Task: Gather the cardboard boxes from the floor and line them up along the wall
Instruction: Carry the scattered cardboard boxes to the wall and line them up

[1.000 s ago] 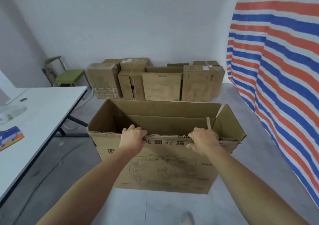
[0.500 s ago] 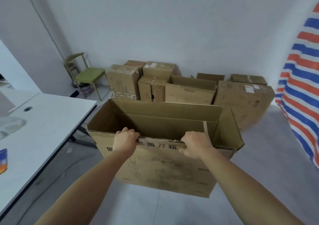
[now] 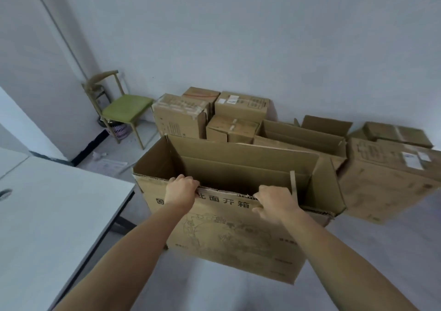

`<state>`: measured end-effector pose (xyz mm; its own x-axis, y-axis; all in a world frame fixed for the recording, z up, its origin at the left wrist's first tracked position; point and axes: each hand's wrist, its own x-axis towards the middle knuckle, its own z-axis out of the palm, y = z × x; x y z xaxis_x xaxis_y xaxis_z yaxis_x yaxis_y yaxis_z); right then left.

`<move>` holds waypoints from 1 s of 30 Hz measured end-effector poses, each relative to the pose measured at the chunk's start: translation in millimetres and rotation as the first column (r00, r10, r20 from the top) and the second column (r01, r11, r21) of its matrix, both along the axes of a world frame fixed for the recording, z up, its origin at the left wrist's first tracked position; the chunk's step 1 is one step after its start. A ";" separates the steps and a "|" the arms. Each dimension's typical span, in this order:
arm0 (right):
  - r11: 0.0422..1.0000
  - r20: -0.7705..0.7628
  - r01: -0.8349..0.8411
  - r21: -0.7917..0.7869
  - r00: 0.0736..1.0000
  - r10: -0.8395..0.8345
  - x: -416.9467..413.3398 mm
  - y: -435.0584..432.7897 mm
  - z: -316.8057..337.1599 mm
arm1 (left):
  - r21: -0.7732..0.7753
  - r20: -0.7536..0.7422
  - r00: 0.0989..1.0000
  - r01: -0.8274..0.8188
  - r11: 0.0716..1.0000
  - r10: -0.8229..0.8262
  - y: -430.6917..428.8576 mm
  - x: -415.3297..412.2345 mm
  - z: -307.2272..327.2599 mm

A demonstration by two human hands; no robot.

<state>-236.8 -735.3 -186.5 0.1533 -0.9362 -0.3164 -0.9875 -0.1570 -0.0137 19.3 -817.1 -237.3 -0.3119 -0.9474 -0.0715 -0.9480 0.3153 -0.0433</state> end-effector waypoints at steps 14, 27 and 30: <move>0.979 0.103 -0.047 0.199 0.994 0.027 38.6 -388.2 -102.9 | 0.100 0.178 0.981 -0.096 0.990 0.077 -360.8 59.4 -52.6; 0.960 0.143 0.015 0.278 0.988 -0.057 130.7 -591.0 -245.9 | 0.289 0.368 0.929 -0.088 0.953 -0.026 -588.3 145.3 -178.8; 0.947 0.126 0.072 0.314 0.985 -0.116 142.8 -620.7 -298.7 | 0.324 0.373 0.925 -0.061 0.944 -0.068 -625.9 151.5 -234.6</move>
